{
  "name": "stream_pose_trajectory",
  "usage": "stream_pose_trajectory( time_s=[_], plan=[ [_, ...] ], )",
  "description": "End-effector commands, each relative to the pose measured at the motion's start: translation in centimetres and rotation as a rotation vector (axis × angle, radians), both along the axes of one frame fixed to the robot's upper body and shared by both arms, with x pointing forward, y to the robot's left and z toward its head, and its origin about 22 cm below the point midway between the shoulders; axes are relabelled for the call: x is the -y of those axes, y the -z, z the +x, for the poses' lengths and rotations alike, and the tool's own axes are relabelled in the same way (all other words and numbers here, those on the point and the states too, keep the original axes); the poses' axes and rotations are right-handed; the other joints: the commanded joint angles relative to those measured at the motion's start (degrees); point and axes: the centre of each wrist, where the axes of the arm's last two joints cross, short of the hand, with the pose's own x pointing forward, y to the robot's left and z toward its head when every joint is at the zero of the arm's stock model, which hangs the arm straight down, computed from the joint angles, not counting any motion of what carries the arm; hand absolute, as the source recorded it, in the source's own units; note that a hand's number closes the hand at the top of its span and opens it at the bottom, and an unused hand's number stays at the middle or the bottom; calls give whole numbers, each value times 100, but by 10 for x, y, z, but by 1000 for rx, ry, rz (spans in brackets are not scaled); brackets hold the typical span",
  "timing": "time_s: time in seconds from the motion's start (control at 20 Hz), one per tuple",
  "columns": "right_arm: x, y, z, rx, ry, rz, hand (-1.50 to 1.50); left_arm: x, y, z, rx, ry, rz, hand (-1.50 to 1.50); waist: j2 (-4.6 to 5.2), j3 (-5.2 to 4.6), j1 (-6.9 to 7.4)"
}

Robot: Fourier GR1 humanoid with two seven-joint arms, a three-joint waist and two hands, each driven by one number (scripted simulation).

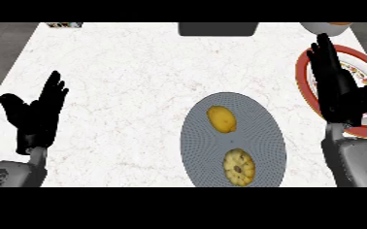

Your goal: Pick the squash from the placemat and place it in the plate

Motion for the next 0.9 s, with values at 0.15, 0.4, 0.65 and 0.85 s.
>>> stream_pose_trajectory(
  time_s=[0.15,0.4,0.65,0.85],
  plan=[
    [-115,23,-25,-21,-391,-244,150,15,16,-6,86,159,61,0,-51,-93,103],
    [-129,17,-42,351,-291,-625,-150,16,22,-11,73,227,39,0,-176,-106,-152],
    [-181,101,-130,413,-369,-616,-150,-3,42,-22,87,236,38,0,-83,-71,-161],
    [-172,125,-153,468,-307,-769,-150,5,40,-5,94,257,30,0,-72,-68,-191]
  ],
)
